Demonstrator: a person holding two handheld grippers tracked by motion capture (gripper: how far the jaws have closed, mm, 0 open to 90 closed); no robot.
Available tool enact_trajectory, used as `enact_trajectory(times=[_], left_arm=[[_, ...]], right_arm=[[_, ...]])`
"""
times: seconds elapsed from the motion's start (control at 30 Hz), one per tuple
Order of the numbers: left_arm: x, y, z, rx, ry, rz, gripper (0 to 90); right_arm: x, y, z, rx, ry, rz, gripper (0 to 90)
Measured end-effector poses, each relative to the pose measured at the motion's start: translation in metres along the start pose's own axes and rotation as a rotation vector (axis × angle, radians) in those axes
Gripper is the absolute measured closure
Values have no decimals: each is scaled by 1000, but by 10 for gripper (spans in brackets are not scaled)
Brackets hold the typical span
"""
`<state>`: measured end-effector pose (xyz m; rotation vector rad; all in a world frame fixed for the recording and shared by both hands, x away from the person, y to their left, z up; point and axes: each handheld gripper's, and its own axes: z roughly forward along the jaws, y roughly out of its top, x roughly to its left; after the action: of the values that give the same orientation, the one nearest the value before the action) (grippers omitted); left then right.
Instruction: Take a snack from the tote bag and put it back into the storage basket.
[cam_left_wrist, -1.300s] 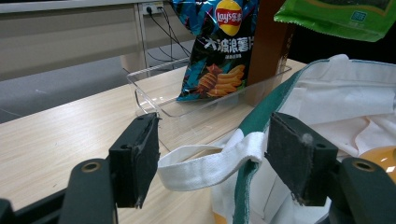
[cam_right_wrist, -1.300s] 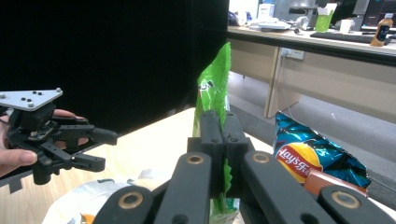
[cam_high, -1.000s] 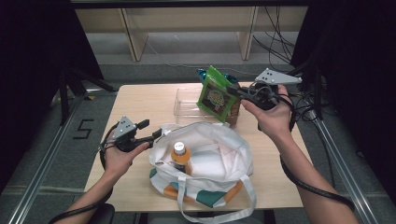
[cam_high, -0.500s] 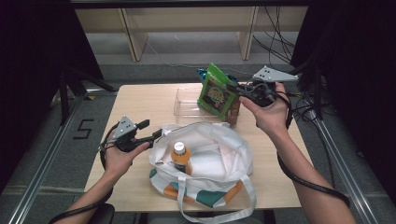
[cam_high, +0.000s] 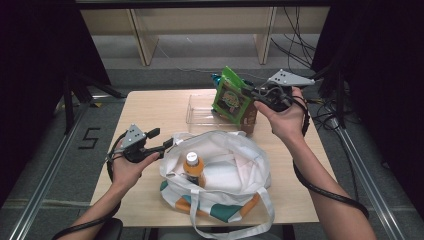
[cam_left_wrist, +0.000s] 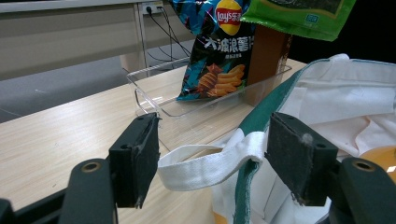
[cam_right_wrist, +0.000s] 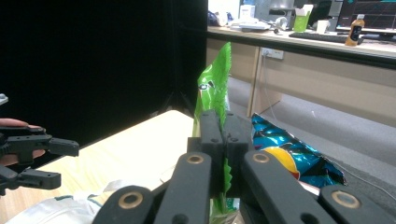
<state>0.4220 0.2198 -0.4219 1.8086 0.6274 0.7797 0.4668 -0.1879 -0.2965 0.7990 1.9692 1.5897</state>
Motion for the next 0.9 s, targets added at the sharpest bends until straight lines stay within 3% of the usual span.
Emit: enact_trajectory(times=[0.03,0.3,0.9], left_arm=[[0,0,1,-12,-3,-2,337],[0,0,1,-17,-4,-4,337],[1,0,0,-3,0,0,338]], right_arm=[[1,-1,0,8,3,24,900],[0,-3,8,-2,-18,-8,900],[-6,-13,24,0,-57,-9,900]])
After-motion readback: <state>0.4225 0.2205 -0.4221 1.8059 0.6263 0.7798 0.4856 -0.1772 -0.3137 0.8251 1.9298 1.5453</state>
